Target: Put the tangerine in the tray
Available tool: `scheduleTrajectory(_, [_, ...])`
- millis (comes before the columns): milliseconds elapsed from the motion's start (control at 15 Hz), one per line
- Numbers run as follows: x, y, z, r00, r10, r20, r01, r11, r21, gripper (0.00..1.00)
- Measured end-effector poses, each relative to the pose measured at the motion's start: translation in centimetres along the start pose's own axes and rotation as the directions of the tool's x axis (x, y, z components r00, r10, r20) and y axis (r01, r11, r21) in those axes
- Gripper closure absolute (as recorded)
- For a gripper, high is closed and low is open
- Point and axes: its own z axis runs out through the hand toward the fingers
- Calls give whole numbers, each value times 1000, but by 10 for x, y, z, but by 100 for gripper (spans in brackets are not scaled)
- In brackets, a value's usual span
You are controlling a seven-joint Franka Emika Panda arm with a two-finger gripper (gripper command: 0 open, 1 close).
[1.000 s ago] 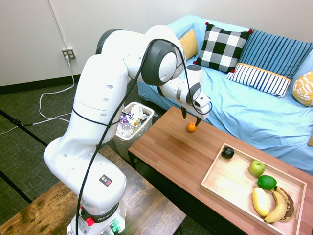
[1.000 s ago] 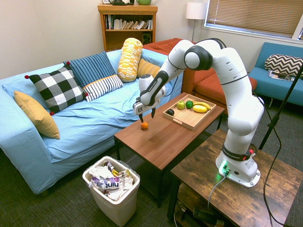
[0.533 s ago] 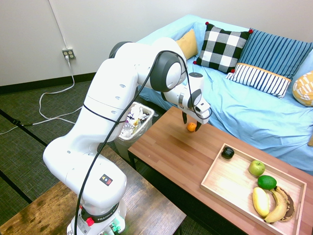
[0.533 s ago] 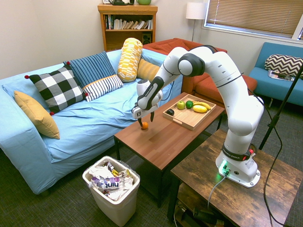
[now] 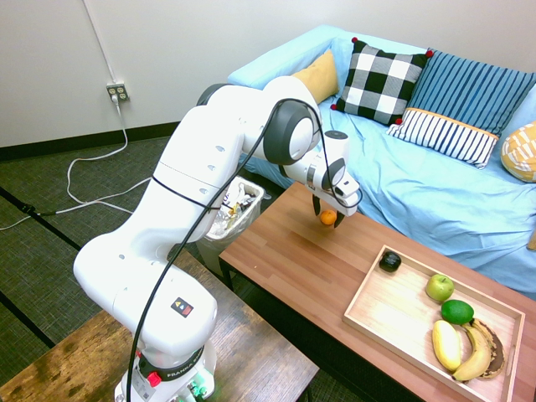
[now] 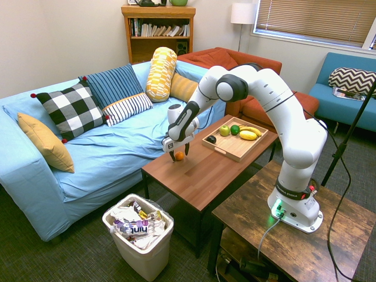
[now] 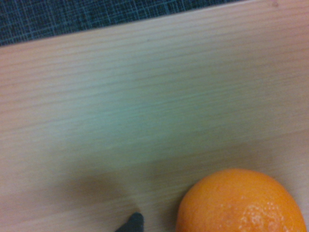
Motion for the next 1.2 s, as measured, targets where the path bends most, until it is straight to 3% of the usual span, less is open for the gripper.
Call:
scheduleTrajectory(800, [7, -7, -8, 1000, 12, 0, -12, 1000, 9, 100])
scheduleTrajectory(1200, [68, 14, -105, 995, 85, -51, -82, 996, 42, 100])
